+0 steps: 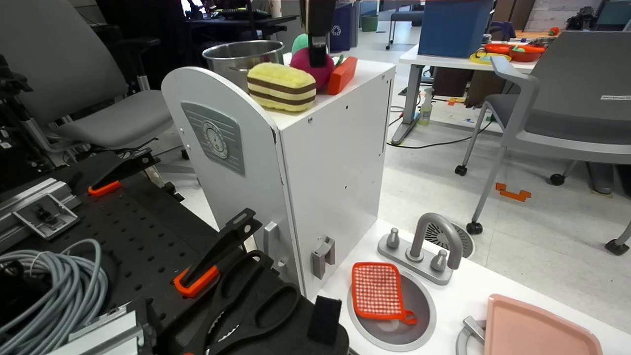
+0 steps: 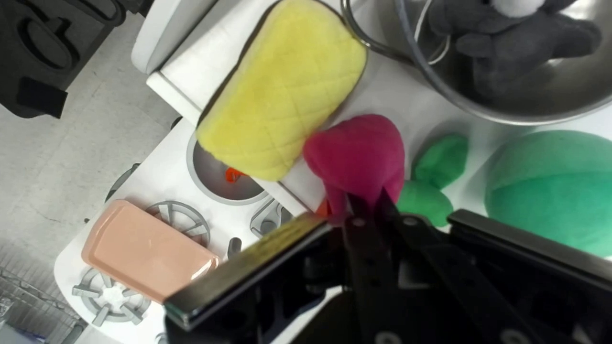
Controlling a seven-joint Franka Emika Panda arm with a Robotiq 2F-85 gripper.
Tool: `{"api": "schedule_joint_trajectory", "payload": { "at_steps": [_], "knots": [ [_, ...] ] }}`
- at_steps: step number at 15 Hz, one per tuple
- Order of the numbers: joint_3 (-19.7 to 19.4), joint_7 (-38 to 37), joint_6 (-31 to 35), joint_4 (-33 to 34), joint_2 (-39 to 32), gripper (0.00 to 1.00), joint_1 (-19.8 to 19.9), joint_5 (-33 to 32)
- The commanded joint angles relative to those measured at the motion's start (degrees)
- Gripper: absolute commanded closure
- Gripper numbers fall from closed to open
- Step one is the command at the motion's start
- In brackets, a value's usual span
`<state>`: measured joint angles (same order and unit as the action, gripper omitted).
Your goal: Pick up the pink plush toy from the counter and put it on the pot
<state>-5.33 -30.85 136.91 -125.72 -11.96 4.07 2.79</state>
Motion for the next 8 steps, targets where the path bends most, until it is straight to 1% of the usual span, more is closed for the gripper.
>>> {"api": "schedule_joint_trajectory", "payload": {
  "at_steps": [1, 4, 8],
  "knots": [
    [-0.2, 2.1, -1.5, 0.8, 0.2, 0.99, -0.4, 2.2],
    [-0.5, 1.5, -1.5, 0.5, 0.8, 0.99, -0.7, 0.9],
    [-0.4, 2.2, -1.3, -0.1, 2.1, 0.99, -0.6, 1.1]
  ]
}}
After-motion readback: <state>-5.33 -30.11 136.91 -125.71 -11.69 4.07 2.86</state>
